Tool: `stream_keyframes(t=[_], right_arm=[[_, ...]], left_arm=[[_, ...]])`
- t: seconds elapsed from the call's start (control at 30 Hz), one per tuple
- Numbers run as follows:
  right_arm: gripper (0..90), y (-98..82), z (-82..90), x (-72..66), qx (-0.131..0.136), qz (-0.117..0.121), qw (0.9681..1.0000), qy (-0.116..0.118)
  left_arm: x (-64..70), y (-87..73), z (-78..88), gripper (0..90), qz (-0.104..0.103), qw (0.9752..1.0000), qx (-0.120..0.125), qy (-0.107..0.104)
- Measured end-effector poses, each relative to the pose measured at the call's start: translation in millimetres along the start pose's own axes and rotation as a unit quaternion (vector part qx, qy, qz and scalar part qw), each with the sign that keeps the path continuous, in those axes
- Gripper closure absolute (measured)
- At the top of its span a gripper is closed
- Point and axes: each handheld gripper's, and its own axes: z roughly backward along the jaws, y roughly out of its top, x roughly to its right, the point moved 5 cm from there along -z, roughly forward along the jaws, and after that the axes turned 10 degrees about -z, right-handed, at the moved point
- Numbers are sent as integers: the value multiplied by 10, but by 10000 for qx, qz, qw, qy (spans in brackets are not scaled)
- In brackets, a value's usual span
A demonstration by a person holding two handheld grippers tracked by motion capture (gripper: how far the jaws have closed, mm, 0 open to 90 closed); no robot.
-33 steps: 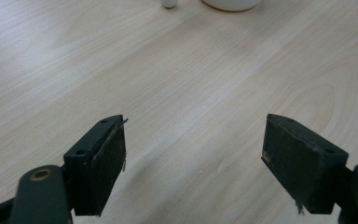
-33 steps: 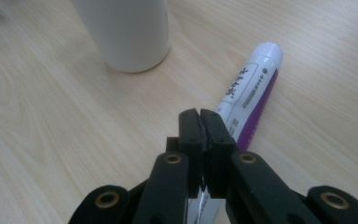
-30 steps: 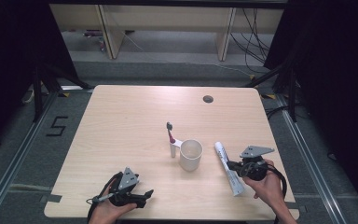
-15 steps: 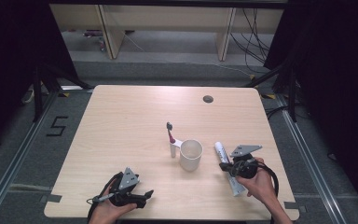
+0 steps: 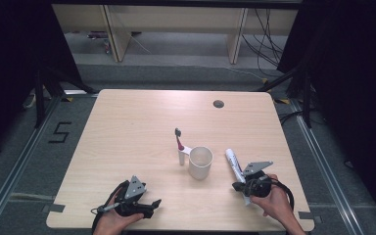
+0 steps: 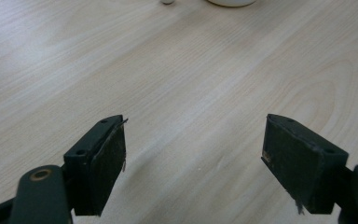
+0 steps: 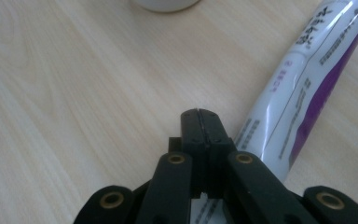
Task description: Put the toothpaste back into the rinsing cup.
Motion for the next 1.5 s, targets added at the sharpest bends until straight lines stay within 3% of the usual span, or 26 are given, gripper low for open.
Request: stream_keyframes(t=[0.07,0.1,0.23,0.27,0.37,0.4,0.5,0.57,0.63,0.67,0.7,0.8,0.83,0.87,0.9,0.97,1.03,1.1,1.13,1.2,1.23,1.3,1.33,1.37,1.47,1.5], right_arm=[[900,-45,26,15,-91,142,9999,-1],[900,-70,34,-1,-91,47,9999,28],[900,-154,82,48,-104,83,9998,-136],[900,-173,123,75,-193,59,9997,-153],[900,-219,174,183,-43,44,9996,-289],[900,-238,198,221,-28,9,9996,-298],[900,-291,276,328,0,-167,9991,-381],[900,-301,311,442,33,-85,9990,-448],[900,-312,327,529,74,-162,9983,-551],[900,-321,365,543,-40,-372,9976,-588],[900,-319,359,569,23,-523,9965,-653],[900,-283,378,698,27,-530,9956,-778],[900,-262,363,724,126,-636,9947,-803],[900,-254,383,764,-7,-633,9945,-835],[900,-234,354,815,137,-591,9942,-887],[900,-210,354,874,-6,-730,9928,-952],[900,-156,325,964,114,-679,9923,-1033],[900,-107,330,1025,5,-701,9914,-1101],[900,-72,298,1052,136,-742,9910,-1110],[900,-23,261,1116,124,-637,9909,-1182],[900,2,257,1126,23,-697,9904,-1193],[900,53,207,1150,27,-685,9901,-1223],[900,88,160,1162,169,-649,9901,-1233],[900,112,171,1158,19,-693,9898,-1244],[899,200,120,1166,60,-603,9898,-1291],[899,229,113,1165,59,-580,9898,-1298]], left_arm=[[0,-2,1,208,-3,10000,-2,0],[-2,2,-1,209,6,10000,7,8],[4,-6,4,208,-28,10000,-31,-7],[1,-3,2,209,-30,10000,-30,-1],[5,-3,-5,208,-6,10000,-18,2],[-3,-13,9,209,-94,9999,-101,-20],[7,-1,-12,209,15,10000,-22,1],[16,-5,-16,209,4,10000,-16,-22],[1,-10,-15,209,-65,10000,-74,16],[5,-6,-11,209,-61,9999,-78,-28],[1,-9,-7,209,-93,9999,-118,-27],[7,-16,-11,210,-68,9999,-112,-3],[6,-10,-17,210,-50,10000,-86,-1],[10,-6,-19,210,-22,10000,-75,-6],[8,-9,-20,210,-46,9999,-95,5],[21,-14,-18,210,-39,9999,-94,-38],[16,-9,-23,210,-33,10000,-85,-29],[19,-13,-26,210,-38,9999,-100,-36],[17,-19,-24,210,-56,9999,-121,-19],[20,-14,-25,211,-38,9999,-102,-40],[18,-10,-27,211,-31,9999,-93,-37],[18,-17,-24,211,-49,9999,-115,-24],[24,-20,-21,210,-58,9999,-120,-59],[22,-20,-24,211,-50,9999,-120,-48],[23,-17,-28,211,-51,9999,-119,-39],[19,-26,-13,211,-151,9997,-188,-83]])
